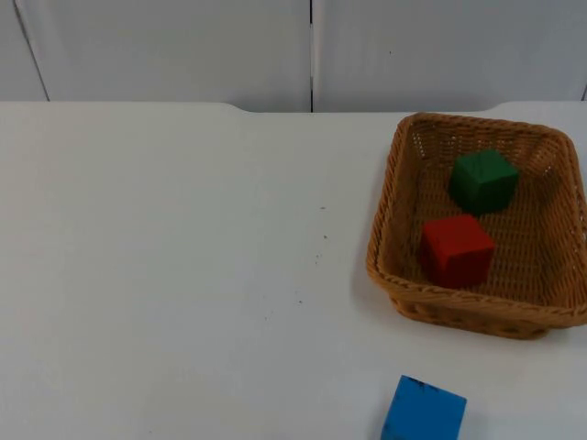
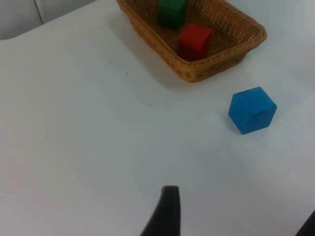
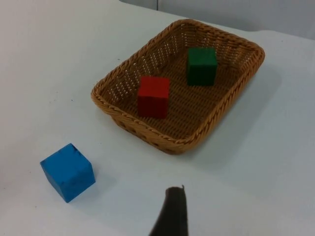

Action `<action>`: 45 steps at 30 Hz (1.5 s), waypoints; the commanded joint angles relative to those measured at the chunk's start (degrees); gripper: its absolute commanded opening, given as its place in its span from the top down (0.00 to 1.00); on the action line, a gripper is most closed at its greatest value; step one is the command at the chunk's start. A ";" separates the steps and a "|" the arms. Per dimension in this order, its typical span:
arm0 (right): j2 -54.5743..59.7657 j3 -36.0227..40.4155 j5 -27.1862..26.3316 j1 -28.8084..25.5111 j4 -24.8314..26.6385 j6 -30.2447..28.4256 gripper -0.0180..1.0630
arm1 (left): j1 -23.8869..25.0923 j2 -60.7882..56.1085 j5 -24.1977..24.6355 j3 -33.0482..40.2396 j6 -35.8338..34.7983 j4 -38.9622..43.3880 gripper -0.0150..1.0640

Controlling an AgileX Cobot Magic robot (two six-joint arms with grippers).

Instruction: Pick up one cube with each hand and place exactly two cubes into the same basket, leaving the remaining cube outside.

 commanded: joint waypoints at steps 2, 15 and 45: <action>-0.21 0.28 0.14 -0.07 0.11 0.28 0.34 | 0.12 -0.20 -0.61 0.23 -0.27 -0.05 0.26; -0.21 0.28 0.14 -0.07 0.11 0.28 0.34 | 0.12 -0.20 -0.61 0.23 -0.27 -0.05 0.26; -0.21 0.39 -0.08 -0.07 -5.98 9.41 0.01 | 0.12 -0.20 -0.61 0.23 -0.40 -0.06 0.01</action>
